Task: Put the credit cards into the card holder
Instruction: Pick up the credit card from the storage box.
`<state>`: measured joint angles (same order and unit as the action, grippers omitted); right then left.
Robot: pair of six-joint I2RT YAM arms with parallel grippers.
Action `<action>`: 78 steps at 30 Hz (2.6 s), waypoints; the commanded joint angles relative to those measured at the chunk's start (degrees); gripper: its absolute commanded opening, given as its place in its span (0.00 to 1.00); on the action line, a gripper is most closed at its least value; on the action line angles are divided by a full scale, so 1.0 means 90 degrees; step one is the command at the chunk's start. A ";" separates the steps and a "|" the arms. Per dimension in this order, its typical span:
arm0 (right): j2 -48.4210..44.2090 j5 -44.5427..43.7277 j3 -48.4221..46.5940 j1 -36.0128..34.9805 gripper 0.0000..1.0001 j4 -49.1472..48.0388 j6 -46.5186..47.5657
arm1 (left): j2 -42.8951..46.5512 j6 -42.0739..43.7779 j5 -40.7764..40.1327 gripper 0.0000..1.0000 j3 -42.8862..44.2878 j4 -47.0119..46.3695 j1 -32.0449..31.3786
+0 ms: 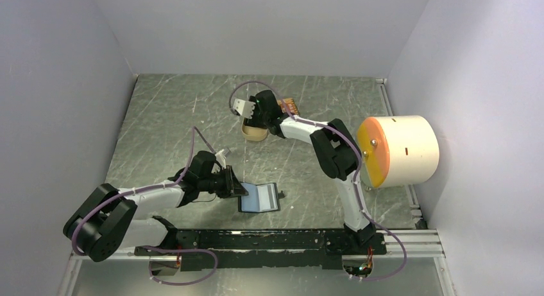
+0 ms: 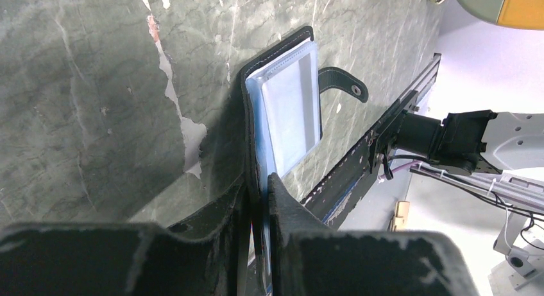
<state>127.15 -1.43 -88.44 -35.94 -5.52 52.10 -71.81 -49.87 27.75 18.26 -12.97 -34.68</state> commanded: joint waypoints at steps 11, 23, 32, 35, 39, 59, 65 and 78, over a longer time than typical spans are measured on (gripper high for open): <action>0.0020 -0.0419 -0.0237 0.0009 0.53 -0.0423 0.0012 | -0.0048 0.0053 0.0042 0.19 0.0103 -0.0100 -0.0021; -0.0112 -0.0454 -0.0372 0.0016 0.54 -0.0376 -0.0118 | 0.0053 0.0033 0.0033 0.19 0.0031 -0.0102 -0.0022; -0.0170 -0.0342 -0.0508 0.0110 0.57 -0.0292 -0.0255 | 0.0033 -0.0038 0.0047 0.20 -0.0047 -0.0254 -0.0022; -0.0140 -0.0229 -0.0583 0.0150 0.54 -0.0187 -0.0331 | -0.0008 -0.0054 0.0075 0.20 -0.0047 -0.0319 -0.0017; -0.0133 -0.0139 -0.0629 0.0202 0.54 -0.0159 -0.0429 | -0.0011 -0.0066 0.0047 0.19 -0.0062 -0.0338 -0.0018; -0.0251 0.0356 -0.0954 0.0331 0.44 0.0438 -0.0701 | -0.0203 -0.0129 0.0140 0.19 -0.0113 -0.0558 -0.0020; -0.0288 0.0442 -0.1052 0.0357 0.41 0.0588 -0.0705 | -0.0269 -0.0089 0.0154 0.19 -0.0010 -0.0492 -0.0015; -0.0616 0.1265 -0.0821 0.0381 0.00 0.1659 -0.0813 | -0.0365 -0.0180 0.0196 0.19 0.0012 -0.0607 -0.0030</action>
<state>125.36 7.42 -96.40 -33.28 6.72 45.15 -74.74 -51.42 28.14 17.34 -16.51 -34.70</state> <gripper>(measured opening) 0.020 0.195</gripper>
